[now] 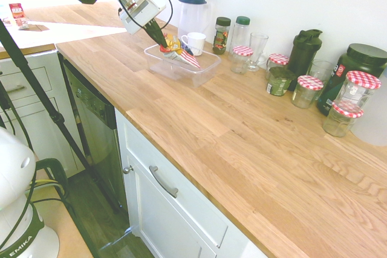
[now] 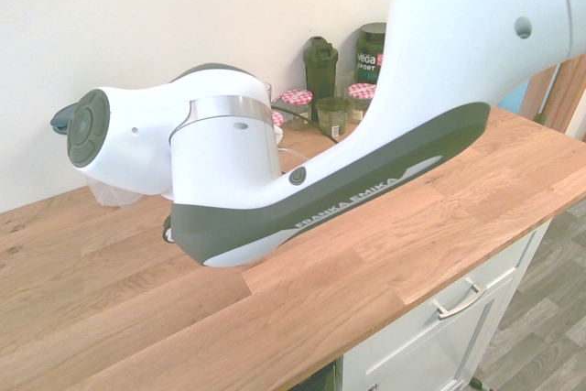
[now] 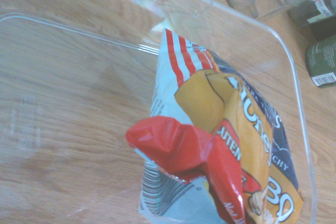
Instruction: Put the chip bag into the container
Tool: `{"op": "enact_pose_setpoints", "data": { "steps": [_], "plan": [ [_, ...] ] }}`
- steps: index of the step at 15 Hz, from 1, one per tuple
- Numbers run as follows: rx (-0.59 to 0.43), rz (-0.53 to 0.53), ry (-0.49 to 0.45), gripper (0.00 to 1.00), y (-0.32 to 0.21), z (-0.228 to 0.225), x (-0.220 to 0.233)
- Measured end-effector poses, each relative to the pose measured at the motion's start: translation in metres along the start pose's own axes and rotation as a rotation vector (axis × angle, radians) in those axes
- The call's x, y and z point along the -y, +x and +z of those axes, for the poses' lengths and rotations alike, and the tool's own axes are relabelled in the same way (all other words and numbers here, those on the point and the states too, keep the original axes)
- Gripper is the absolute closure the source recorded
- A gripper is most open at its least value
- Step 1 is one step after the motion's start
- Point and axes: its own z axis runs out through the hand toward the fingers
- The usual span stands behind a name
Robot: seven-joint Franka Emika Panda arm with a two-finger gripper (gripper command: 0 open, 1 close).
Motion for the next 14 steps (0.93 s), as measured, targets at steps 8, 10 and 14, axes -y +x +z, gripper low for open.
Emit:
{"op": "enact_pose_setpoints", "data": {
  "steps": [8, 10, 14],
  "plan": [
    [0.022, -0.059, -0.055, 0.00, -0.005, 0.026, 0.010],
    [0.025, -0.064, -0.056, 0.00, -0.006, 0.027, 0.010],
    [0.052, -0.035, -0.029, 0.00, 0.002, 0.015, 0.004]
  ]
}}
